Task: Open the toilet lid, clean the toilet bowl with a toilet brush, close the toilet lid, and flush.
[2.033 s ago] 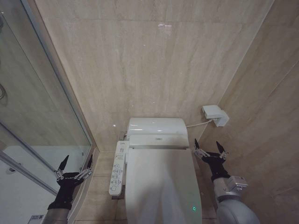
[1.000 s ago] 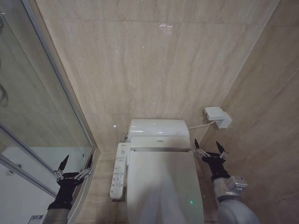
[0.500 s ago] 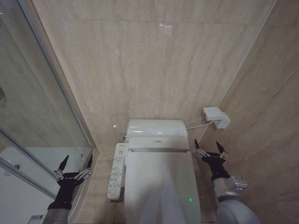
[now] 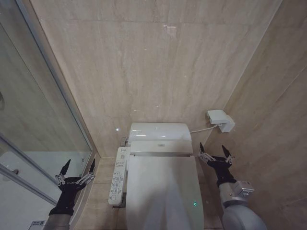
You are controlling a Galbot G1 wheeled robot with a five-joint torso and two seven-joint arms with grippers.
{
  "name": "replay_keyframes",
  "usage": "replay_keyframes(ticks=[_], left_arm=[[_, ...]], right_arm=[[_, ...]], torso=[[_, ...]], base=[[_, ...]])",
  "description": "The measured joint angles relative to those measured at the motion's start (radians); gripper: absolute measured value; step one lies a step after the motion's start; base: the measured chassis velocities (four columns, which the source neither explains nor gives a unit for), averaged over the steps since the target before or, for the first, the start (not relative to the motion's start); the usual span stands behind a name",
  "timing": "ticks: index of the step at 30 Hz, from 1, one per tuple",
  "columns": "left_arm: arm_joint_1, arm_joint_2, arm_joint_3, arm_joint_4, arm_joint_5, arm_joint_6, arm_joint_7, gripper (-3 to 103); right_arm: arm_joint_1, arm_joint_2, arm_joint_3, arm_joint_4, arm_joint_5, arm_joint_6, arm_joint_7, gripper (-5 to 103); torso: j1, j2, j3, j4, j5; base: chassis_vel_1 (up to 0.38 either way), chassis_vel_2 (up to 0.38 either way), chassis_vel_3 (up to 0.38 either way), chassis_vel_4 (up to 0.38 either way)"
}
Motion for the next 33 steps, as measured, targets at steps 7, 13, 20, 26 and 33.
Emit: replay_keyframes(ticks=[7, 13, 20, 26, 33], left_arm=[[0.000, 0.000, 0.000, 0.000, 0.000, 0.000, 0.000, 100], [0.000, 0.000, 0.000, 0.000, 0.000, 0.000, 0.000, 100], [0.000, 0.000, 0.000, 0.000, 0.000, 0.000, 0.000, 100], [0.000, 0.000, 0.000, 0.000, 0.000, 0.000, 0.000, 100], [0.000, 0.000, 0.000, 0.000, 0.000, 0.000, 0.000, 100]], right_arm=[[0.000, 0.000, 0.000, 0.000, 0.000, 0.000, 0.000, 100], [0.000, 0.000, 0.000, 0.000, 0.000, 0.000, 0.000, 100], [0.000, 0.000, 0.000, 0.000, 0.000, 0.000, 0.000, 100], [0.000, 0.000, 0.000, 0.000, 0.000, 0.000, 0.000, 100], [0.000, 0.000, 0.000, 0.000, 0.000, 0.000, 0.000, 100]], torso=[[0.000, 0.000, 0.000, 0.0001, 0.0001], [0.000, 0.000, 0.000, -0.0001, 0.0001], [0.000, 0.000, 0.000, 0.0001, 0.0001], [0.000, 0.000, 0.000, 0.0000, 0.0001], [0.000, 0.000, 0.000, 0.0000, 0.0001]], base=[[0.000, 0.000, 0.000, 0.000], [0.000, 0.000, 0.000, 0.000], [0.000, 0.000, 0.000, 0.000], [0.000, 0.000, 0.000, 0.000], [0.000, 0.000, 0.000, 0.000]])
